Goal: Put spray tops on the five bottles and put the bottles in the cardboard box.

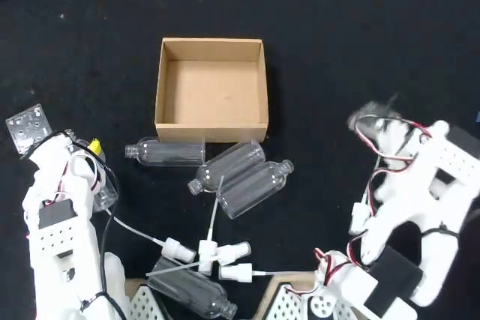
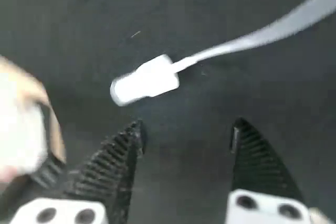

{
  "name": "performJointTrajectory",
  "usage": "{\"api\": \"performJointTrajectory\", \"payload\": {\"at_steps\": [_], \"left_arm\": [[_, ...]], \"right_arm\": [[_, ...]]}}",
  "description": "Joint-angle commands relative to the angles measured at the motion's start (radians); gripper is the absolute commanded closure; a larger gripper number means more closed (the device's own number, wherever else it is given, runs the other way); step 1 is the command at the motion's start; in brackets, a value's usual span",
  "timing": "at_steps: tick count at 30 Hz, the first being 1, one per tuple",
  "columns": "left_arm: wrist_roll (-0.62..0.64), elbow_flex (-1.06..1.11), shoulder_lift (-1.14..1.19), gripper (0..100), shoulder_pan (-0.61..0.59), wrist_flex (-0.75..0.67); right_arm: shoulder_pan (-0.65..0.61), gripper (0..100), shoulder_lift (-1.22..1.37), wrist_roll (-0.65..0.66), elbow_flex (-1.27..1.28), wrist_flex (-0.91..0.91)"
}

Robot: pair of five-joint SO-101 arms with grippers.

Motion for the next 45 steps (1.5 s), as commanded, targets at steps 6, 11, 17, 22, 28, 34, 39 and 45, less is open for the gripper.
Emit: {"api": "performJointTrajectory", "payload": {"at_steps": [6, 11, 17, 22, 28, 34, 39, 45], "left_arm": [[0.002, -0.015, -0.025, 96, 0.005, -0.02], [0.002, -0.021, -0.025, 96, 0.005, -0.02], [0.002, -0.016, -0.025, 96, 0.004, -0.014], [0.002, -0.018, -0.025, 96, 0.004, -0.014], [0.0, -0.013, -0.025, 96, 0.004, -0.014], [0.0, -0.015, -0.025, 96, 0.004, -0.014], [0.0, -0.012, -0.025, 96, 0.004, -0.014], [-0.002, -0.01, -0.025, 96, 0.001, -0.012]], "right_arm": [[0.063, 55.4, -0.05, 0.798, 0.059, -0.066], [0.06, 53.4, -0.058, 0.93, 0.177, -0.187], [0.055, 59.0, -0.058, 0.954, 0.34, -0.33], [0.061, 64.9, -0.059, 0.922, 0.387, -0.307], [0.038, 92.3, -0.059, 0.54, 0.346, -0.295], [0.043, 93.9, -0.058, -0.055, 0.289, -0.296], [0.043, 87.1, -0.05, -0.661, 0.309, -0.397], [-0.009, 72.2, -0.05, -0.715, 0.358, -0.483]]}}
